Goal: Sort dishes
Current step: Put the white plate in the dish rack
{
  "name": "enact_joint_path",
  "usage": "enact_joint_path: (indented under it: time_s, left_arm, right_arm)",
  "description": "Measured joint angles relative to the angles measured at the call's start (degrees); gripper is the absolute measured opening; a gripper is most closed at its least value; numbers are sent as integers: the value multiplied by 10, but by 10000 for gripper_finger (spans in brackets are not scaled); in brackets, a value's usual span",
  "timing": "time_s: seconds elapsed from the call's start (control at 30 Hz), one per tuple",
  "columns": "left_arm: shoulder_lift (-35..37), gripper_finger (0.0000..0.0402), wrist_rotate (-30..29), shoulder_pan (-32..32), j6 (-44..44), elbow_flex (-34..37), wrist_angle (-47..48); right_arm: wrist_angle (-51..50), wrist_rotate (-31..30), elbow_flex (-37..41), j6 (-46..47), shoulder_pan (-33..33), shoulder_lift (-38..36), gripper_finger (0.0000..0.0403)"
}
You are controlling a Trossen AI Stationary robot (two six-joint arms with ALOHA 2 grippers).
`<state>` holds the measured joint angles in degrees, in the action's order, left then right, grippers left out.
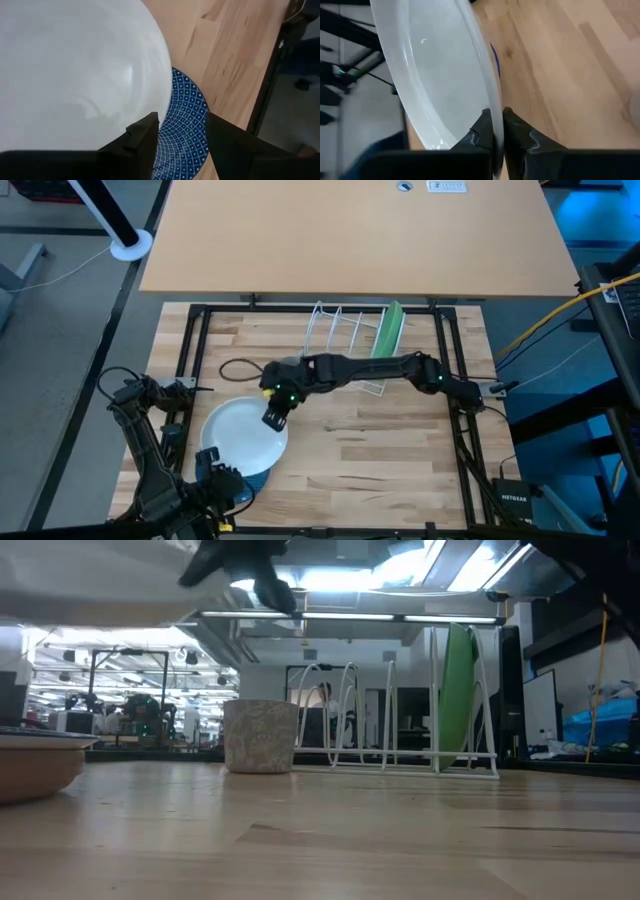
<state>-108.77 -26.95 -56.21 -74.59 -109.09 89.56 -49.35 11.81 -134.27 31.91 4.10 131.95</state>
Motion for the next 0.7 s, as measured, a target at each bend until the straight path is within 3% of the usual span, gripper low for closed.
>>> enact_joint_path:
  time_s: [0.27, 0.7]
  left_arm:
    - [-1, 153, -47, 3, 27, 0, -1]
    - [-1, 153, -122, 38, 176, 0, 6]
  right_arm:
    - [-56, 60, -8, 60, -45, -33, 19]
    - [-184, 266, -7, 129, -103, -35, 19]
